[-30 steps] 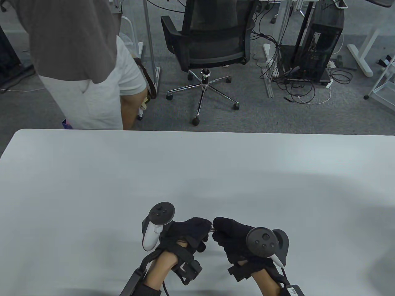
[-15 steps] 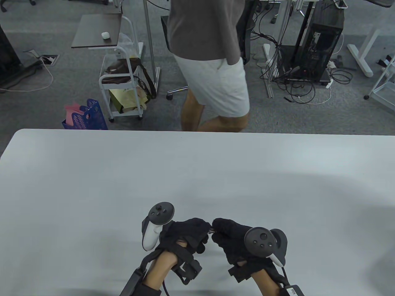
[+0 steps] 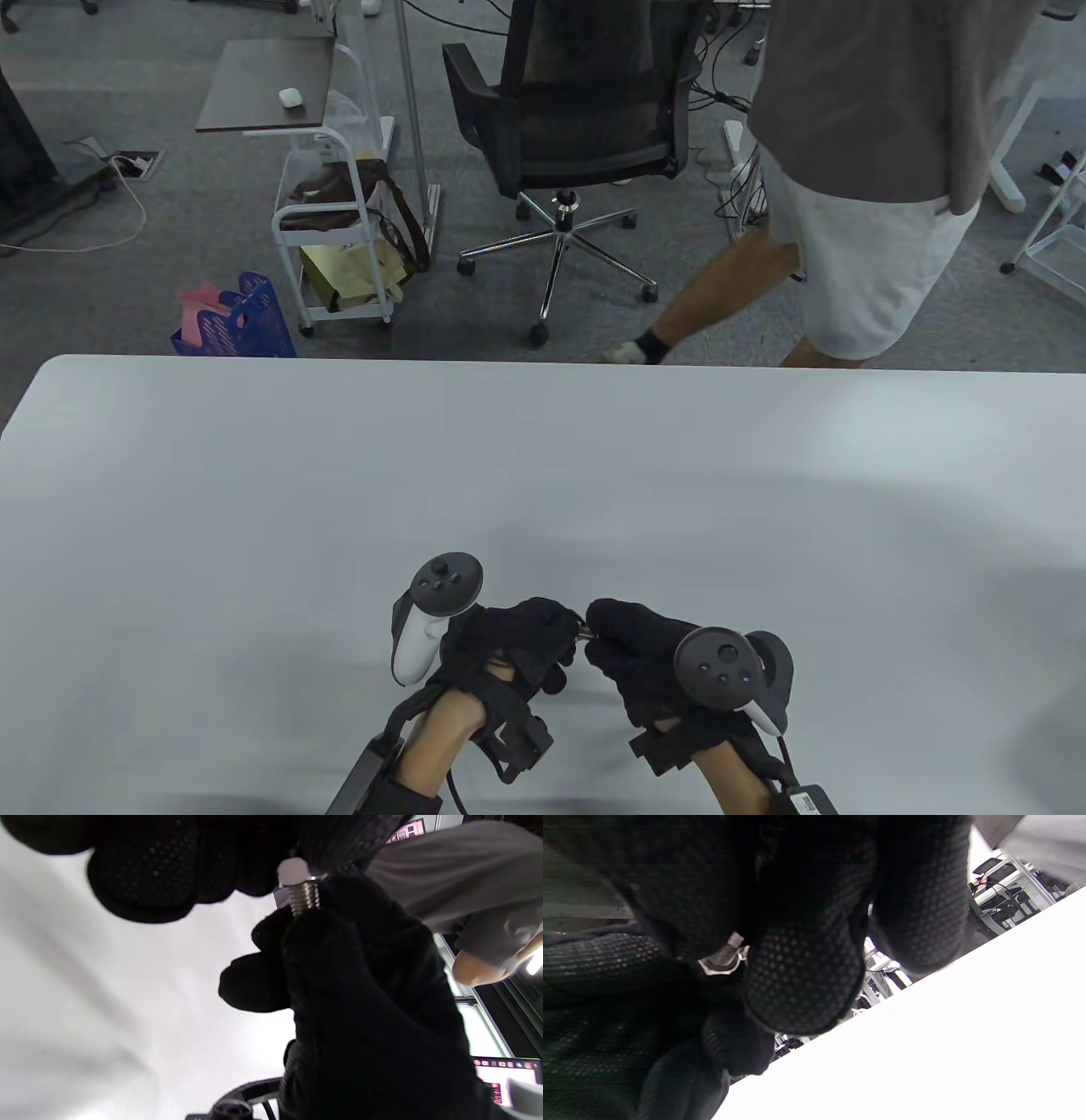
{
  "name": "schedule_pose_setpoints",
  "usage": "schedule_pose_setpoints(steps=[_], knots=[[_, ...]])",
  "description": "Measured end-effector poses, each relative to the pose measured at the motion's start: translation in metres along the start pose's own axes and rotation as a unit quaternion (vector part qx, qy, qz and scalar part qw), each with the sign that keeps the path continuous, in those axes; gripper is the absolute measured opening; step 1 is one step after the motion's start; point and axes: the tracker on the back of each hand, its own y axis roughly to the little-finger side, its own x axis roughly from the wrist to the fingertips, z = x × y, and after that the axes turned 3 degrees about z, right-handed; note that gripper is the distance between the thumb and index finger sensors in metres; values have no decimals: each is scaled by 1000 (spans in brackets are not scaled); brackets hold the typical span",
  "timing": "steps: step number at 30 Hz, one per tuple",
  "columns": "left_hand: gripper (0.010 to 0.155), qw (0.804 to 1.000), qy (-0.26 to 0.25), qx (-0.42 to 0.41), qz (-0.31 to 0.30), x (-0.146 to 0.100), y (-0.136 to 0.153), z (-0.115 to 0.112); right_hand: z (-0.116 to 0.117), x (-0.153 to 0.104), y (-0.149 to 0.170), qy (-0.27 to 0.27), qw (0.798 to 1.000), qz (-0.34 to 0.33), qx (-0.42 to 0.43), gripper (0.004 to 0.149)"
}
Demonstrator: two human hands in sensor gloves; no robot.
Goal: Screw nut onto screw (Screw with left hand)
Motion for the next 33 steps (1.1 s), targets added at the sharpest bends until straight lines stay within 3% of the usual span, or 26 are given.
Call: schedule_pose_setpoints(steps=[3, 9, 11, 14, 20, 23, 26, 29, 33], knots=[[67, 1000, -17, -4, 4, -1, 3, 0, 0, 0, 0, 3, 1000, -1, -2, 47], [55, 1000, -3, 7, 2, 0, 0, -1, 0, 0, 0, 2, 1000, -5, -8, 47], [57, 1000, 10, 3, 3, 0, 0, -1, 0, 0, 0, 3, 1000, -4, -7, 47], [68, 1000, -15, -5, 7, -1, 4, -1, 0, 0, 0, 3, 1000, -3, -3, 47], [56, 1000, -18, 1, 8, 0, 2, 1, 1, 0, -1, 1, 1000, -4, -4, 47], [57, 1000, 9, -1, 7, 1, 2, -1, 0, -1, -1, 5, 1000, -4, -8, 46], [67, 1000, -12, -10, 5, 0, 4, 0, 0, 0, -1, 5, 1000, -5, -3, 47], [59, 1000, -18, -7, 9, 1, 4, 0, 1, 0, -1, 2, 1000, -6, -2, 46], [57, 1000, 12, -3, 10, 1, 3, -1, 2, -1, -2, 0, 1000, -8, -8, 47]])
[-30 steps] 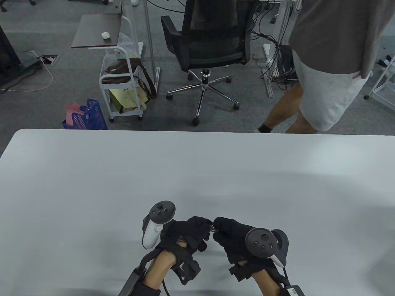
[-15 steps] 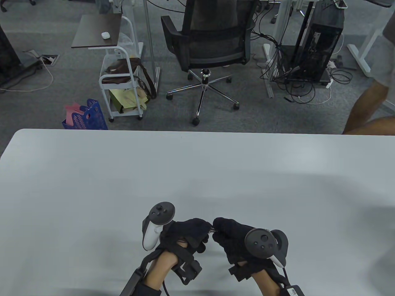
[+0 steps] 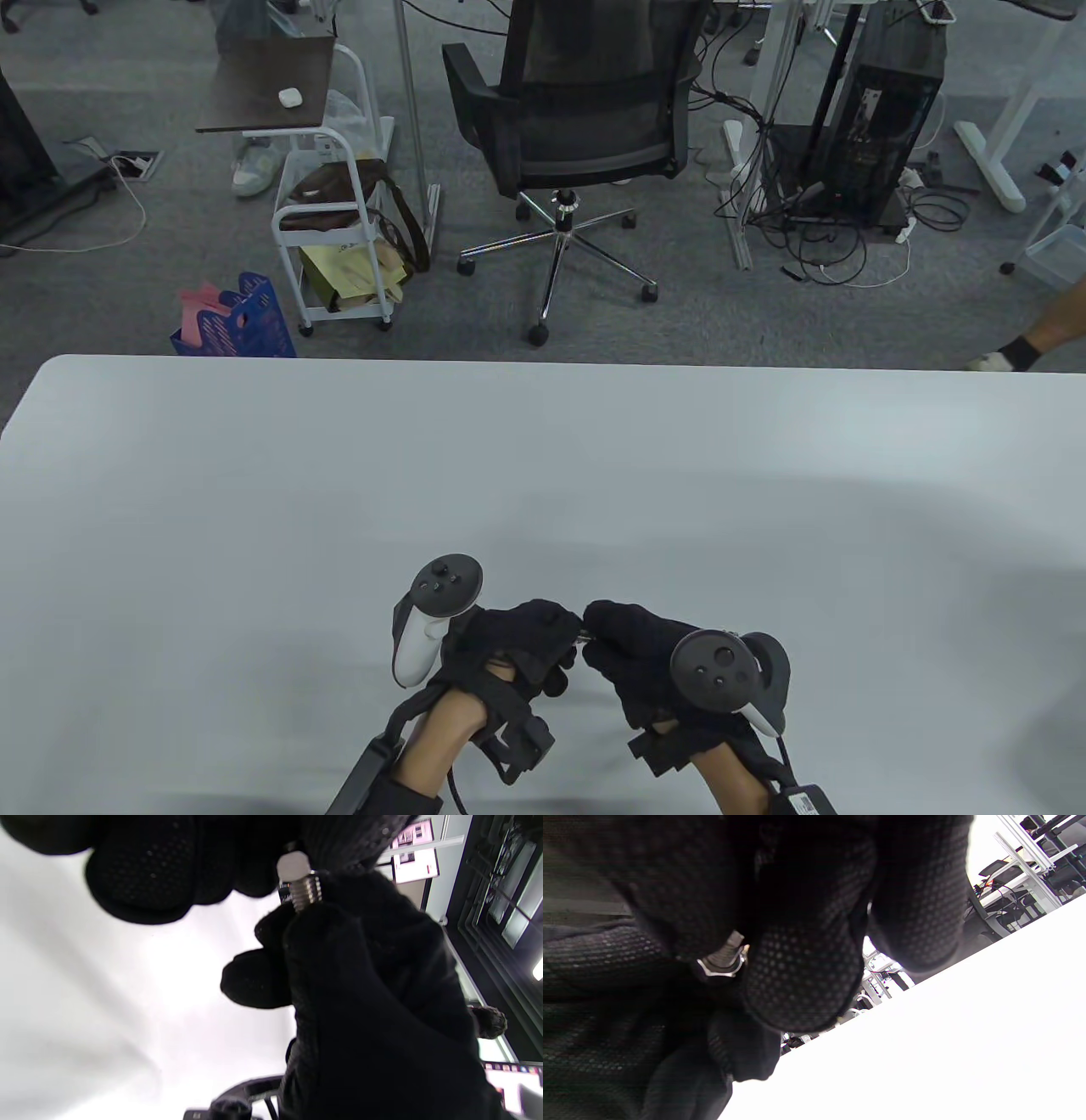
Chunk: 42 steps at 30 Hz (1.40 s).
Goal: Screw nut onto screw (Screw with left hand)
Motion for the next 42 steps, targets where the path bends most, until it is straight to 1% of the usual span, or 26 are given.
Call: schedule_pose_setpoints(steps=[1, 2, 3, 4, 6, 8, 10, 11, 13, 15, 17, 19, 22, 24, 25, 29, 31, 34, 37, 40, 42], knots=[[59, 1000, -2, -3, 0, 0, 0, 0, 0, 0, 0, 1, 1000, 0, 0, 47], [65, 1000, -10, -8, -1, -1, 2, 0, -1, 0, 0, 4, 1000, 0, 1, 47], [67, 1000, -23, -8, 2, -1, 2, 0, -1, 0, 0, 6, 1000, 1, 4, 47], [65, 1000, -30, -3, 6, -1, 3, 1, -2, 0, 0, 7, 1000, 2, 5, 47], [59, 1000, -23, 3, 4, 0, 1, 1, -1, 0, 0, 3, 1000, 1, 0, 46], [56, 1000, -20, 6, 0, -1, -1, 1, -1, 0, 0, 3, 1000, 2, 4, 47], [56, 1000, -1, 3, -2, 0, -1, 0, -2, 0, 0, 6, 1000, 2, 4, 47], [59, 1000, 2, -1, -4, 0, -1, 0, -2, 0, 0, 8, 1000, 2, 4, 47], [68, 1000, -14, -10, -4, -1, 1, 0, -2, 0, 1, 8, 1000, 4, 9, 47], [63, 1000, -29, -5, -1, -1, 2, 1, -2, 0, 1, 6, 1000, 4, 10, 47], [57, 1000, -19, -5, -1, -1, 0, 0, -2, 0, 0, 6, 1000, 3, 7, 47], [56, 1000, -4, 1, -5, -1, -3, 0, -2, 0, 0, 5, 1000, 2, 7, 46], [58, 1000, 6, -9, -10, -1, -3, -1, -3, 0, 1, 10, 1000, 5, 12, 47], [68, 1000, -9, -14, -8, -2, 0, 0, -3, 0, 1, 10, 1000, 4, 12, 47], [68, 1000, -18, -12, -2, -2, 1, 0, -3, 0, 1, 10, 1000, 4, 13, 47], [58, 1000, -14, -9, 0, -1, 0, 0, -1, 0, 0, 6, 1000, 2, 6, 47], [56, 1000, -16, -1, -4, -1, -3, 0, -1, 0, 0, 0, 1000, 7, 17, 47], [55, 1000, -19, 0, -6, -2, -3, 0, 1, 0, 1, -15, 999, 8, 27, 48], [55, 1000, -17, -4, -5, -2, -3, 1, 1, -1, -2, -12, 1000, -1, 9, 51], [55, 1000, 1, -7, -8, -2, -3, 0, 1, 0, -2, -10, 1000, -2, 5, 49], [58, 1000, 13, -8, -8, -2, -3, -1, 0, 0, -2, -2, 1000, 0, 1, 48]])
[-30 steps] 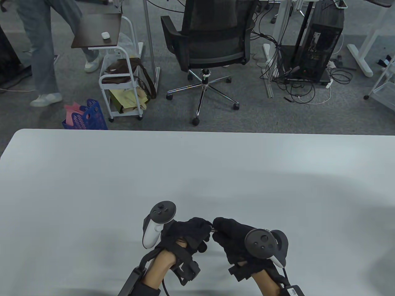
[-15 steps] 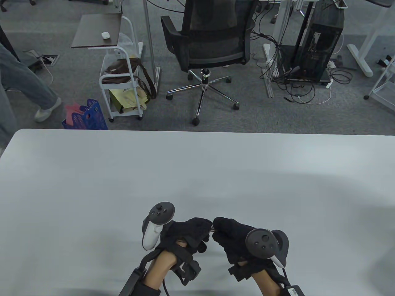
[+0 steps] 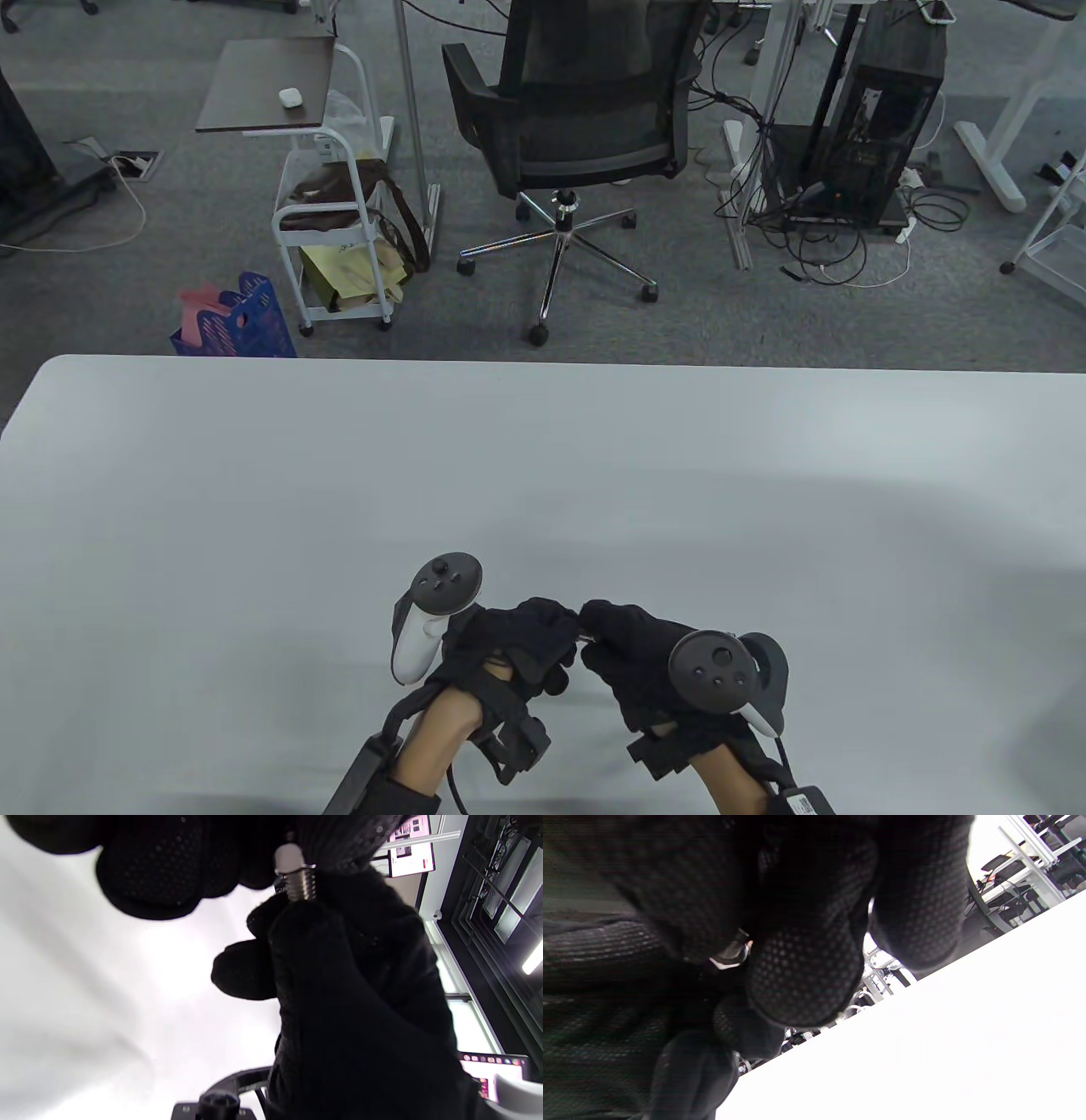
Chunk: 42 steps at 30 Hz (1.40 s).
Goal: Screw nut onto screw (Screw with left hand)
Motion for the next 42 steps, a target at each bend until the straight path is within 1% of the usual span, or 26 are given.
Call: schedule_pose_setpoints(steps=[2, 3, 5, 8, 10, 12, 13, 14, 15, 16, 18, 21, 23, 24, 25, 26, 27, 28, 30, 33, 34, 36, 38, 40, 42], knots=[[68, 1000, -2, -2, 6, -1, 2, -1, -1, 0, 0, 7, 1000, -1, -1, 48], [69, 1000, -14, -1, 10, -1, 3, -1, -1, 0, 0, 13, 1000, -2, 1, 48], [65, 1000, -29, 2, 4, -1, 3, 1, -2, -1, -1, 23, 1000, -2, 2, 47], [56, 1000, -25, -1, -13, -1, -1, 2, -2, 0, -1, 21, 1000, -1, 5, 47], [56, 1000, -4, -5, -12, -1, -2, 1, -3, 0, 0, 20, 1000, 0, 6, 47], [59, 1000, 2, -10, -11, -1, -1, 1, -3, 0, 0, 22, 1000, 0, 5, 47], [66, 1000, -10, -13, -12, -2, 1, 1, -3, 0, 0, 22, 1000, -1, 4, 47], [67, 1000, -24, -16, -11, -2, 2, 1, -3, 0, 0, 21, 1000, -2, 5, 47], [65, 999, -40, -17, -6, -2, 2, 2, -3, 0, 0, 20, 1000, -1, 6, 47], [60, 999, -44, -14, -6, -2, 2, 3, -2, 0, -1, 18, 1000, -2, 4, 47], [56, 999, -33, -12, -5, -2, 1, 3, -2, 0, -1, 18, 1000, -3, 2, 47], [55, 1000, -7, -11, -9, 0, -1, 2, -3, 0, -1, 19, 1000, -8, -8, 46], [59, 1000, -2, -19, -10, -1, 1, 2, -4, -1, -1, 27, 1000, -8, -5, 46], [66, 1000, -7, -21, -10, -1, 1, 2, -4, -1, -1, 27, 1000, -9, -5, 46], [69, 1000, -21, -20, -10, -2, 2, 2, -4, -1, -1, 27, 1000, -9, -5, 46], [68, 999, -35, -14, -9, -2, 2, 2, -4, -1, -1, 26, 1000, -9, -4, 46], [64, 999, -39, -11, -8, -2, 1, 3, -4, -1, -1, 26, 1000, -9, -4, 46], [60, 999, -35, -10, -8, -1, 2, 3, -4, -1, -1, 25, 1000, -8, -5, 46], [56, 1000, -24, -12, -8, 0, 1, 2, -4, -1, -1, 25, 1000, -8, -7, 46], [56, 1000, -7, -5, -11, 1, -1, 1, -4, -1, -1, 23, 1000, -8, -7, 46], [58, 1000, -8, -7, -10, 0, 0, 1, -4, 0, -1, 24, 1000, -7, -7, 46], [67, 1000, -21, -12, -5, 0, 4, 0, -4, -1, -1, 22, 1000, -7, -5, 46], [62, 999, -33, -3, 0, 1, 5, 0, -4, -1, -2, 22, 1000, -8, -10, 46], [57, 1000, -23, -3, -1, 1, 2, -1, -3, -1, -2, 20, 1000, -11, -16, 47], [56, 1000, -7, 0, -5, 1, 1, -1, -3, -1, -2, 17, 1000, -11, -12, 46]])
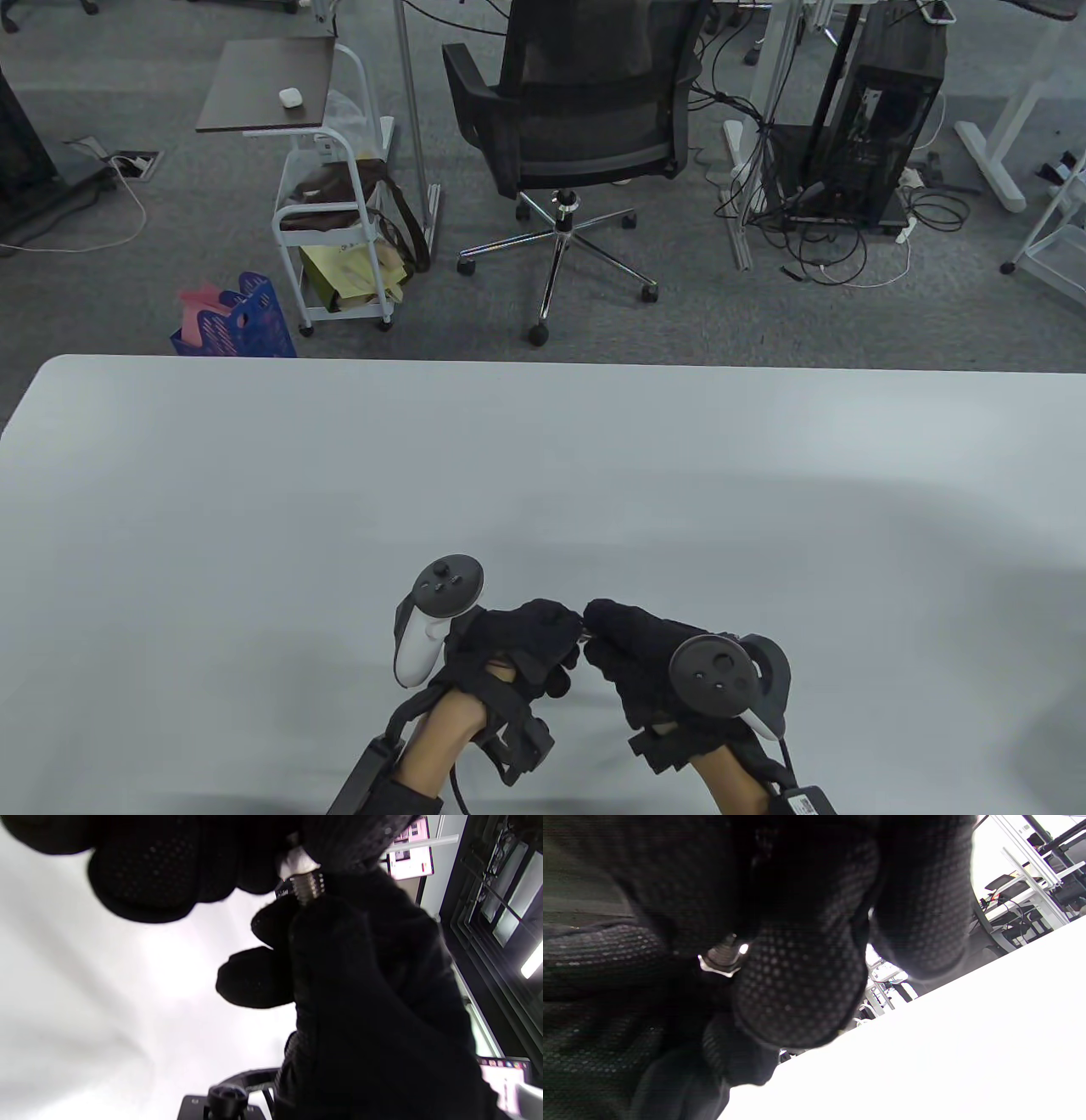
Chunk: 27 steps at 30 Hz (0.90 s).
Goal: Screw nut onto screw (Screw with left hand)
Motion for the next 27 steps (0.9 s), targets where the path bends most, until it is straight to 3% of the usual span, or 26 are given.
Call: schedule_pose_setpoints(steps=[4, 11, 14, 16, 18, 22, 25, 27], knots=[[68, 1000, -11, -16, -1, -1, 3, 0, 0, 0, 0, 4, 1000, 0, 1, 46], [56, 1000, 1, -6, 0, 0, 1, 0, 0, 1, 0, -1, 1000, -2, 0, 46], [60, 1000, 10, -15, -2, 0, 2, 0, 0, 0, 0, 2, 1000, 2, 5, 46], [69, 1000, -12, -23, 0, -1, 4, 1, 0, 0, 0, 1, 1000, 3, 7, 46], [66, 999, -31, -22, 3, -1, 5, 2, -1, 1, 0, 2, 1000, 3, 8, 46], [55, 1000, -10, -24, -5, 1, 2, 2, -1, 1, 0, 1, 1000, 0, 8, 45], [55, 999, 14, -33, -6, 0, 2, 2, -2, 1, 0, 1, 1000, -1, 9, 45], [65, 999, 8, -39, -4, -1, 4, 3, -2, 1, 0, 3, 1000, -1, 9, 45]])
